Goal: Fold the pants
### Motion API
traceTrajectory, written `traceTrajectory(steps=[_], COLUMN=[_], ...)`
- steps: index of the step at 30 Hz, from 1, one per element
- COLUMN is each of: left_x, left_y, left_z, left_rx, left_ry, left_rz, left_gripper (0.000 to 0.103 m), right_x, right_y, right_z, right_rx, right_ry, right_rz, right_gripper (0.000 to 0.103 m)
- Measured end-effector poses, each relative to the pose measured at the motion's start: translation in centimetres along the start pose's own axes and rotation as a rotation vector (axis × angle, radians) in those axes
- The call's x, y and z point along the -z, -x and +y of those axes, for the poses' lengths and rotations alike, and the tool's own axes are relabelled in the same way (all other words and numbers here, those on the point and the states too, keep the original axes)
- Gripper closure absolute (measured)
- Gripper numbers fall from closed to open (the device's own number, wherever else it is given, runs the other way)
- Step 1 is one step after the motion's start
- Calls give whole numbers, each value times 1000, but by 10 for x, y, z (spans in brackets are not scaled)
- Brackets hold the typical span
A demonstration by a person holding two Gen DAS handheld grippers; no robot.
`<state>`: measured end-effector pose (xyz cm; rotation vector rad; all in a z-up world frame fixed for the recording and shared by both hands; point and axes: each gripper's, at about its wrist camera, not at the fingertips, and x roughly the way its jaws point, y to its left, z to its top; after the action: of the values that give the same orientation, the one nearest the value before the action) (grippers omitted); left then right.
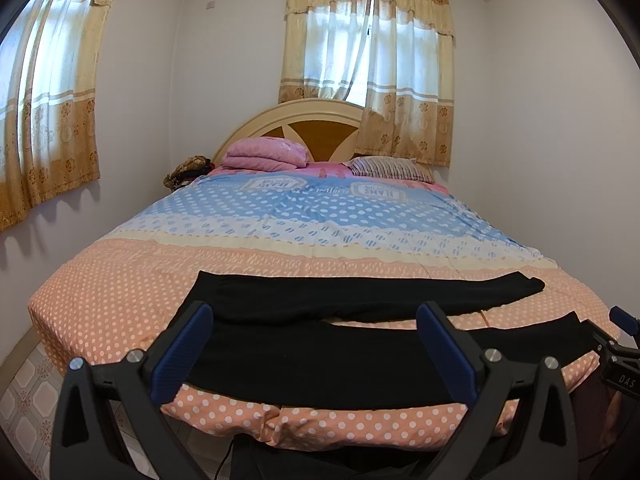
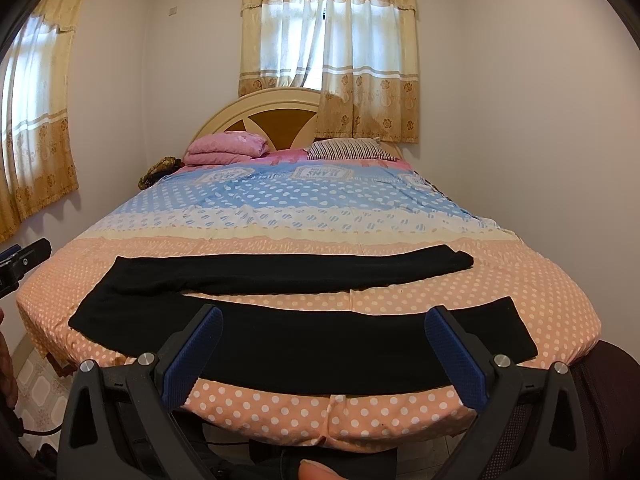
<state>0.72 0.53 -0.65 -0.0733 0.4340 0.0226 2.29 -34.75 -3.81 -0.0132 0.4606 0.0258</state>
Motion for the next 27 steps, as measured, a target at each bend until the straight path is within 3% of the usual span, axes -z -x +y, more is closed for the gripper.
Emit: traceTrajectory(steps=[27], left_x=[14], left_y=[-21], left_z=[-2], left_rx=[-11], left_ry=[-16], left_rz=[59], left_gripper=[0], right_x=[7], right_y=[-17], right_z=[0], right_rx=[10], right_ry=[-4], right_rz=[44], right_gripper=[1])
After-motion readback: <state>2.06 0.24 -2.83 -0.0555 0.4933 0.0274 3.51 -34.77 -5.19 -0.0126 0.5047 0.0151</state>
